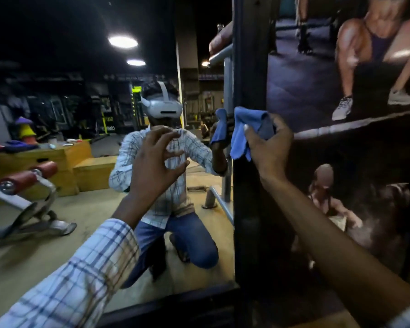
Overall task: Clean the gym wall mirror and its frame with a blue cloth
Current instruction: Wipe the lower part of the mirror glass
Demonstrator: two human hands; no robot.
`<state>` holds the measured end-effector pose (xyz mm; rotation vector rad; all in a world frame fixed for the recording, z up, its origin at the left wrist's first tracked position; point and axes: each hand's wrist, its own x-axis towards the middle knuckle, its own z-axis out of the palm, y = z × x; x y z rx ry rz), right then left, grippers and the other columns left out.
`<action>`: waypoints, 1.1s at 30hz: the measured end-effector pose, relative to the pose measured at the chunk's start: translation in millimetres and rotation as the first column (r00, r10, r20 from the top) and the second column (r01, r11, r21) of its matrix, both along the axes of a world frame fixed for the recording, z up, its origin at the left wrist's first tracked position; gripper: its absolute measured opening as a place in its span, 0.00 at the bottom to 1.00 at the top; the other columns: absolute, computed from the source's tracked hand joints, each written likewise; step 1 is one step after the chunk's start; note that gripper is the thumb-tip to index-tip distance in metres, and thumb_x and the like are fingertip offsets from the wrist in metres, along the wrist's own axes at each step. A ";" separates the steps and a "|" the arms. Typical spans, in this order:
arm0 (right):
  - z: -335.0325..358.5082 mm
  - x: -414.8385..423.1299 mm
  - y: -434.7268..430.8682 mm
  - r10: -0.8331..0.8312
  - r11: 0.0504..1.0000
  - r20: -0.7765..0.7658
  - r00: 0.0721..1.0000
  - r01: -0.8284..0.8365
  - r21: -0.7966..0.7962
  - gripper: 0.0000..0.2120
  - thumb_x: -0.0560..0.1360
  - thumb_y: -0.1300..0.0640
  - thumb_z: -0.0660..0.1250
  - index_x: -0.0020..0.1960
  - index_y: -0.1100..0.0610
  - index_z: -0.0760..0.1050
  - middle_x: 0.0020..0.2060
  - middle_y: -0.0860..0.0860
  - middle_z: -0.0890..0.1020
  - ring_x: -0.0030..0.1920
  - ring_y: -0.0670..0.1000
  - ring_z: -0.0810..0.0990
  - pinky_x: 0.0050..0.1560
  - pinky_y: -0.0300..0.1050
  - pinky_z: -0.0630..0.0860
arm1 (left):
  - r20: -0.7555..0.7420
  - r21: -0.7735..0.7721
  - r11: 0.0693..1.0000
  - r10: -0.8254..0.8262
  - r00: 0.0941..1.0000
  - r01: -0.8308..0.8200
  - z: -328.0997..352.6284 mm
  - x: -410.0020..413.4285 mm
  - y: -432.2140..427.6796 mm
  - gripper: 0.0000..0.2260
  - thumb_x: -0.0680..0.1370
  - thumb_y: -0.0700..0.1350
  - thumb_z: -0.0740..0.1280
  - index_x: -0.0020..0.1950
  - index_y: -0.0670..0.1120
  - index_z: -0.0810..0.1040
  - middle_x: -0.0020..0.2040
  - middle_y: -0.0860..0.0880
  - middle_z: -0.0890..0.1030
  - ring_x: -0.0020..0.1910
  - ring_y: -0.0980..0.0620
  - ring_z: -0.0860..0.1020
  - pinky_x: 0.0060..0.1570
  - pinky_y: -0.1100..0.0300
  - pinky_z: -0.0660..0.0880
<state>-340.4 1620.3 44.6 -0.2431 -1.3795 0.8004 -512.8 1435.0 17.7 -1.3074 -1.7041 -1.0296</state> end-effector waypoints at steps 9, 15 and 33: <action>24.7 -17.5 28.0 -0.151 0.971 0.095 0.984 0.129 0.201 0.14 0.72 0.61 0.76 0.54 0.53 0.75 0.48 0.45 0.79 0.47 0.39 0.78 0.46 0.31 0.76 | -0.087 -0.087 0.980 0.172 0.981 -0.180 -0.5 -8.6 -13.3 0.35 0.70 0.52 0.81 0.74 0.49 0.73 0.79 0.45 0.65 0.76 0.42 0.65 0.65 0.43 0.74; 9.4 -59.2 11.5 -0.123 0.973 0.215 0.969 0.075 0.219 0.15 0.73 0.60 0.77 0.56 0.53 0.77 0.53 0.48 0.81 0.53 0.47 0.80 0.54 0.48 0.82 | -0.174 -0.140 0.954 0.240 0.955 -0.265 -1.2 -22.3 -20.5 0.42 0.67 0.53 0.83 0.77 0.46 0.69 0.81 0.41 0.60 0.78 0.37 0.62 0.69 0.34 0.71; -28.8 -76.8 13.0 -0.088 0.945 0.207 0.974 0.016 0.328 0.13 0.78 0.61 0.71 0.62 0.58 0.77 0.55 0.49 0.77 0.55 0.45 0.78 0.54 0.34 0.76 | -0.206 -0.097 0.936 0.313 0.927 -0.338 -33.9 -46.4 -44.6 0.47 0.69 0.54 0.81 0.83 0.49 0.62 0.85 0.44 0.49 0.84 0.40 0.51 0.75 0.37 0.64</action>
